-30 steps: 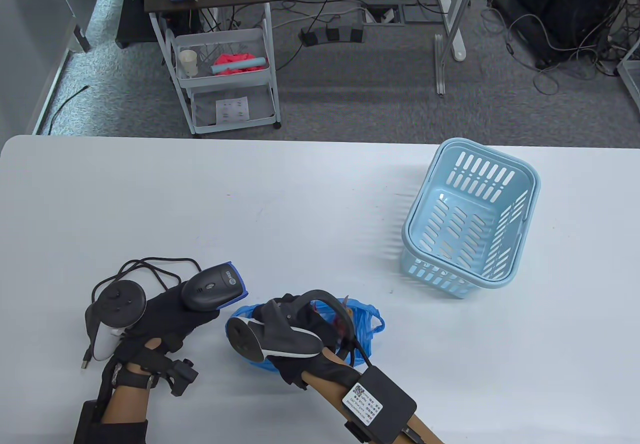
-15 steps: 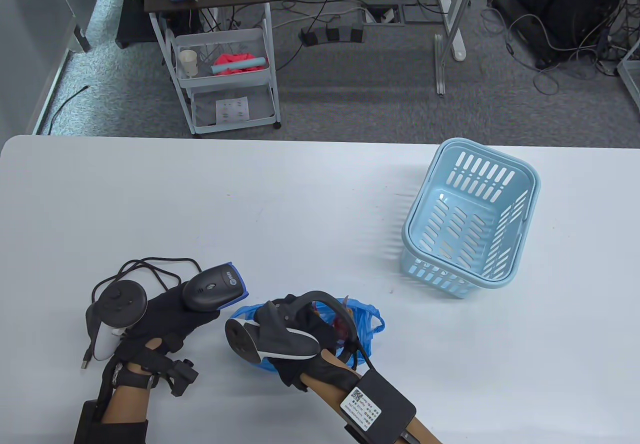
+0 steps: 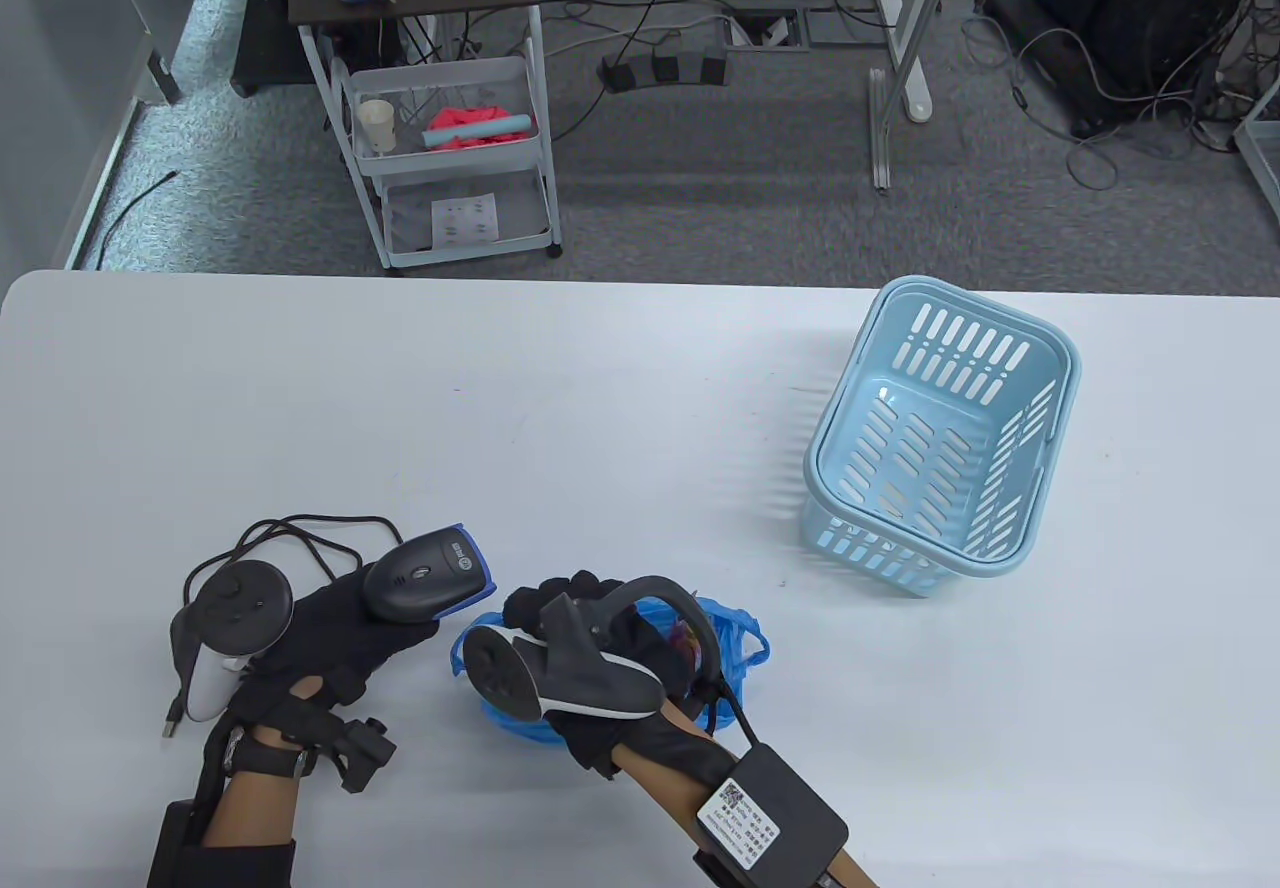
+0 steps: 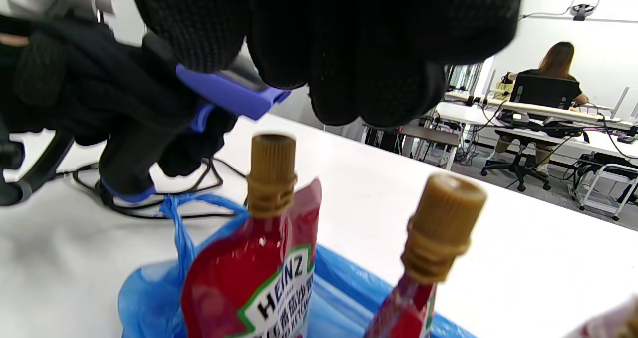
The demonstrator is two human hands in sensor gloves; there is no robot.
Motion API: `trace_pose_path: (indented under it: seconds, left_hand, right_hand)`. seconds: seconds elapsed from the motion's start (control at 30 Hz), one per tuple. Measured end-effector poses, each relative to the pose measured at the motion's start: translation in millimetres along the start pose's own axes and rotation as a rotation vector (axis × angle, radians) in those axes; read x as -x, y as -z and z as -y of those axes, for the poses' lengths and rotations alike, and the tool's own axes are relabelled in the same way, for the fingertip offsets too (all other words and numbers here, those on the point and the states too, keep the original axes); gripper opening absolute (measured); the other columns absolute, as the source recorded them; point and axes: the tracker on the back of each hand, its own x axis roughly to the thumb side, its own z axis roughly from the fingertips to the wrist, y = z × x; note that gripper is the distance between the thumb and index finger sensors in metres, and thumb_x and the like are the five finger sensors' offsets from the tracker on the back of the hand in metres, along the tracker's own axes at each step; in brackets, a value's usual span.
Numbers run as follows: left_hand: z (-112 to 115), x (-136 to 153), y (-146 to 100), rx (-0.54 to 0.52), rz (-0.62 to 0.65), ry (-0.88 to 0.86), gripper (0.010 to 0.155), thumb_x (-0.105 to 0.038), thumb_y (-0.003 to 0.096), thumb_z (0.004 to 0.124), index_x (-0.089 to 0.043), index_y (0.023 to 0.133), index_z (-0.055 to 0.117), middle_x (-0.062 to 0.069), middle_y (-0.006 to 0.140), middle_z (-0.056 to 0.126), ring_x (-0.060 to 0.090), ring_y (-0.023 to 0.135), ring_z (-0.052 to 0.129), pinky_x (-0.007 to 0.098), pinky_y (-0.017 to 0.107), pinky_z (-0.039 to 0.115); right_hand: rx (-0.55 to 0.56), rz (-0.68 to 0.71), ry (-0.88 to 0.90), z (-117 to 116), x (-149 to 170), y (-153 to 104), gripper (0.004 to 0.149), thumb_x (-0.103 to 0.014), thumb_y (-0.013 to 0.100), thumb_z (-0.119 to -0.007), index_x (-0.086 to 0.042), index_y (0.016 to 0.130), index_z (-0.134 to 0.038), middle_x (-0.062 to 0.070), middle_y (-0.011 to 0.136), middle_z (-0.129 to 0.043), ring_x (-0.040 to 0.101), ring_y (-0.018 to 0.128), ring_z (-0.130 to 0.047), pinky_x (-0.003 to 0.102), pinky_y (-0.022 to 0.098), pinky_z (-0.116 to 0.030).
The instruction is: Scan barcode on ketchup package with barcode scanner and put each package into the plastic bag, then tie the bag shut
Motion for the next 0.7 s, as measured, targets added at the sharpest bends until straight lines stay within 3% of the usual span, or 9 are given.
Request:
trace_pose_path:
  seconds: [0.37, 0.53, 0.7]
  left_hand:
    - [-2, 0, 0, -0.005, -0.005, 0.009, 0.052, -0.049, 0.0430, 0.089, -0.026, 0.089, 0.084, -0.001, 0.087, 0.088, 0.029, 0.070, 0.096, 0.053, 0.064, 0.074]
    - [-2, 0, -1, -0.009, -0.010, 0.011, 0.052, -0.049, 0.0430, 0.089, -0.026, 0.089, 0.084, -0.001, 0.087, 0.088, 0.029, 0.070, 0.096, 0.053, 0.064, 0.074]
    - [-3, 0, -1, -0.012, -0.013, 0.013, 0.052, -0.049, 0.0429, 0.089, -0.026, 0.089, 0.084, -0.001, 0.087, 0.088, 0.029, 0.070, 0.096, 0.053, 0.064, 0.074]
  right_hand:
    - [0.179, -0.081, 0.093, 27, 48, -39, 0.054, -0.040, 0.054, -0.074, -0.009, 0.098, -0.071, 0.020, 0.089, -0.083, 0.041, 0.073, -0.085, 0.050, 0.051, -0.076]
    - [0.211, -0.157, 0.104, 22, 84, -64, 0.056, -0.042, 0.054, -0.073, -0.010, 0.099, -0.069, 0.020, 0.092, -0.081, 0.042, 0.077, -0.083, 0.052, 0.054, -0.074]
    - [0.209, -0.234, 0.127, 1, 119, -92, 0.062, -0.046, 0.052, -0.074, -0.011, 0.103, -0.066, 0.020, 0.097, -0.077, 0.045, 0.084, -0.077, 0.057, 0.061, -0.068]
